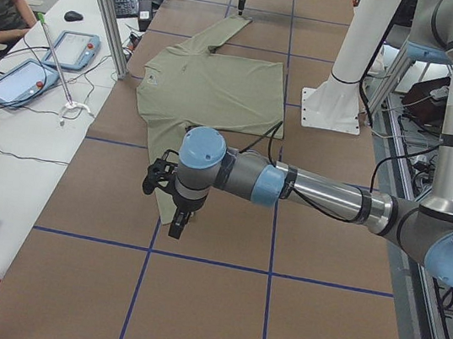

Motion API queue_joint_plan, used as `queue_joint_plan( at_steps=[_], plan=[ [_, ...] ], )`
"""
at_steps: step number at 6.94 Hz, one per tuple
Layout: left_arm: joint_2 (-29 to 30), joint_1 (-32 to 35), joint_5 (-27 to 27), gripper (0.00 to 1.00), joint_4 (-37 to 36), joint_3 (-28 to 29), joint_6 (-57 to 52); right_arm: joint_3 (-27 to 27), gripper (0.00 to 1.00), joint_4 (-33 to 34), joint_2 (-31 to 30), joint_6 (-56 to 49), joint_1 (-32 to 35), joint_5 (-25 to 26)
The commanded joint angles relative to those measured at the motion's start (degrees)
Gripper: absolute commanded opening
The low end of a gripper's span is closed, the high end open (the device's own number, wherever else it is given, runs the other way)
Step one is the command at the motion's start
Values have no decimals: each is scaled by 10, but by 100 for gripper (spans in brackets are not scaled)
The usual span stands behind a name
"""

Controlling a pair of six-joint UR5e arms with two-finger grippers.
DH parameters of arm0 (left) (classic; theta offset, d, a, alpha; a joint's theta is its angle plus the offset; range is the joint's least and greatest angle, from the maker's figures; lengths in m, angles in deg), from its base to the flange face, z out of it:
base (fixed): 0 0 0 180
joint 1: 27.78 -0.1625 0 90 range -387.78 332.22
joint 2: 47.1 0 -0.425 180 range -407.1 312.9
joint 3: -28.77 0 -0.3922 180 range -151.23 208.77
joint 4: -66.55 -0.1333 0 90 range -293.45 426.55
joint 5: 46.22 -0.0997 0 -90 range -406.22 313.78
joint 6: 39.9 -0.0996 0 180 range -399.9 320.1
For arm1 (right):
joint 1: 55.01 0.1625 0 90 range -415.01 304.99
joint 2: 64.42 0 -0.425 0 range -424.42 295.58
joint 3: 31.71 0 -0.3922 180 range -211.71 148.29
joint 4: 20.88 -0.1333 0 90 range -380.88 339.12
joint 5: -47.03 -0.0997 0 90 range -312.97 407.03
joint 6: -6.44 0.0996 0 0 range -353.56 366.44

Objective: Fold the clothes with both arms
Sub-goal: 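Grasp the cuff of the sleeve nearest the right gripper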

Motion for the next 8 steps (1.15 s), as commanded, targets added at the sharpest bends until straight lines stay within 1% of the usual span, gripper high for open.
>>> queue_joint_plan(
  at_steps=[1, 2, 7, 8],
  plan=[
    [0, 0, 0, 100, 1, 1, 0, -6, 54, 0, 4, 2, -4, 3],
    [-1, 0, 0, 100, 0, 2, 0, -5, 1, 0, 4, 2, -3, 2],
    [-1, 1, 0, 100, 0, 2, 0, 13, 0, -2, 4, -3, -1, -6],
    [-2, 0, 0, 100, 0, 2, 0, 28, 0, -1, 1, -1, 1, -10]
  ],
)
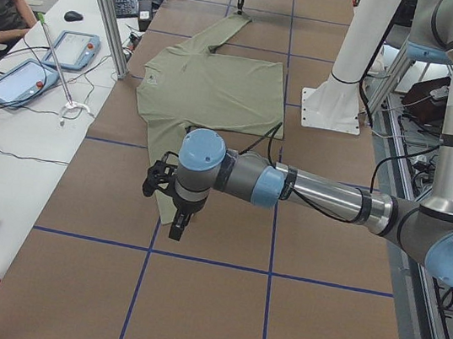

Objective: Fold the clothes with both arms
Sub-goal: 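Grasp the cuff of the sleeve nearest the right gripper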

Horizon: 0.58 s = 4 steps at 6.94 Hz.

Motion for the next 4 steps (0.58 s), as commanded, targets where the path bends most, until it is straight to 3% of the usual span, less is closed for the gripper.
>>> queue_joint_plan(
  at_steps=[1, 4],
  plan=[
    [-2, -1, 0, 100, 0, 0, 0, 45, 0, 4, -5, 4, 2, -3],
    [-2, -1, 0, 100, 1, -4, 0, 180, 0, 7, 0, 151, -17, -1]
  ],
)
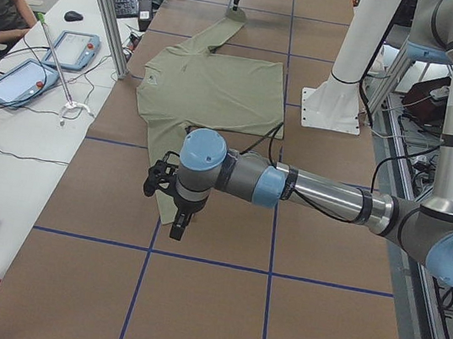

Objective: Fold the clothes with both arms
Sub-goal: 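Grasp the cuff of the sleeve nearest the right gripper, then carry the sleeve across the shirt toward the collar with the right gripper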

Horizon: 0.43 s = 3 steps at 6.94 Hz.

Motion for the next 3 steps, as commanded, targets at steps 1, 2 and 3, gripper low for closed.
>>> queue_joint_plan(
  at_steps=[1, 2, 3],
  plan=[
    [1, -1, 1, 100, 0, -3, 0, 90, 0, 1, 17, 144, -28, 6],
    [1, 0, 1, 100, 0, -5, 0, 105, 0, 1, 61, 237, -49, 19],
    [1, -1, 1, 100, 0, -6, 0, 105, 0, 3, 115, 321, -74, 43]
  ],
)
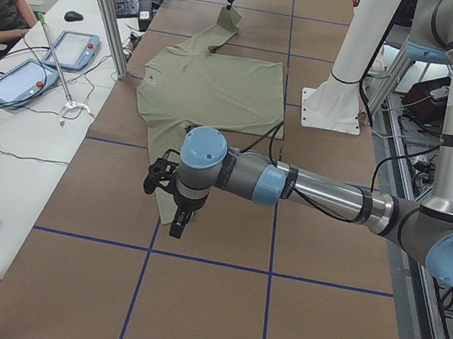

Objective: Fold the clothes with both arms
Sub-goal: 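Carry the sleeve across the shirt toward the collar with the right gripper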

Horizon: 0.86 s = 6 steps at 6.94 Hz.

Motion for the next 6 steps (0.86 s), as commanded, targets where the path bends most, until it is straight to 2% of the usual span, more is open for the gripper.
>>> queue_joint_plan(
  at_steps=[1, 2, 3, 4, 5, 6],
  plan=[
    [0, 0, 0, 100, 1, -2, 0, 14, 0, 37, 120, 167, -55, 58],
    [0, 0, 0, 100, 1, -2, 0, 13, 0, 120, 206, 203, -94, 104],
    [0, 0, 0, 100, 1, -3, 1, 6, 0, 191, 293, 219, -152, 178],
    [0, 0, 0, 100, 1, -2, 1, -14, 0, 215, 361, 237, -204, 261],
    [0, 0, 0, 100, 2, -2, 1, -87, 0, 215, 439, 244, -241, 290],
    [0, 0, 0, 100, 3, -1, 0, -212, 0, 209, 543, 244, -278, 331]
  ],
)
